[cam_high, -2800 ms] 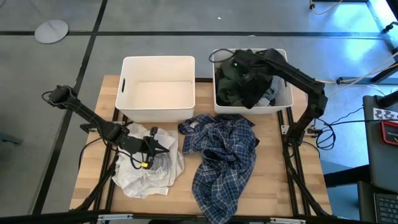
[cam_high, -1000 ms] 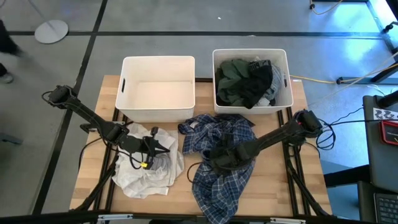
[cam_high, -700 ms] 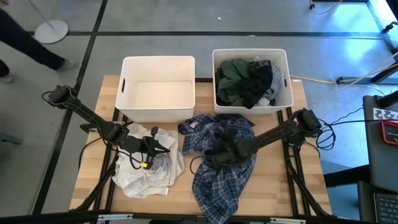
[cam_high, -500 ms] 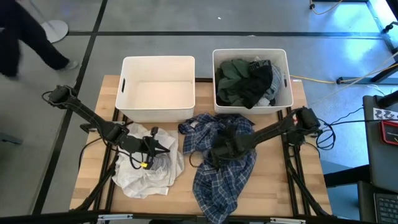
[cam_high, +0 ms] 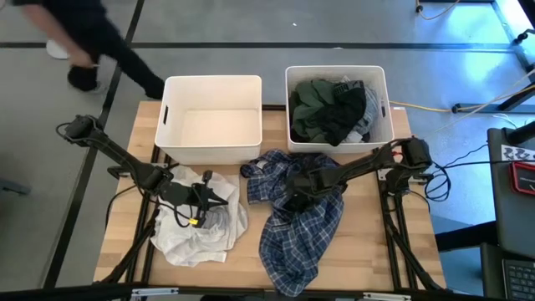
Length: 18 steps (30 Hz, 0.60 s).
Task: Sort clothes
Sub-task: Put the dark blue patterned shirt into the right white bin
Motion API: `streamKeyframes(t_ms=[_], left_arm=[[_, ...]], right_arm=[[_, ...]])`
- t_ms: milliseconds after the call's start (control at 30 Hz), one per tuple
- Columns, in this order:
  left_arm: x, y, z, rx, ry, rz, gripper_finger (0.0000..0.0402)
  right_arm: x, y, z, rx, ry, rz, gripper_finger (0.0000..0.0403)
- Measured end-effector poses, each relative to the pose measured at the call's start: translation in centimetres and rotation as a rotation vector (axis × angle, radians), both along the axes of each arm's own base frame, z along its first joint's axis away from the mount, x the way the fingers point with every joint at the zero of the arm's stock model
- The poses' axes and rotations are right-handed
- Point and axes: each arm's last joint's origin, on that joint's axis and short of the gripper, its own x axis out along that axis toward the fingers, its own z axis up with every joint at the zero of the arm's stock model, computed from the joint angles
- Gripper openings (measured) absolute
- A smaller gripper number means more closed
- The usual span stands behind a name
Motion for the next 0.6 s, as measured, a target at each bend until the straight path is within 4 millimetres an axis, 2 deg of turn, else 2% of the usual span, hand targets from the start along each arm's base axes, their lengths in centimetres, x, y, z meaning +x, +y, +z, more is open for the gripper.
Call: streamKeyframes(t_ms=[167,400,467,600], left_arm=[[0.0,0.0,0.0,0.000,0.000,0.000,0.0001],[0.0,0.0,0.0,0.000,0.000,0.000,0.0001],[0.0,0.0,0.0,0.000,0.000,0.000,0.0001],[0.0,0.0,0.0,0.000,0.000,0.000,0.0001]], right_arm=[[-0.3,-0.1,-0.4,0.046,0.001,0.001,0.0181],[-0.4,0.1,-0.6,0.061,0.013,0.015,0.0023],[-0.4,0.4,-0.6,0.075,0.012,0.034,0.0016],[-0.3,1.6,-0.4,0.100,0.019,0.094,0.0036]])
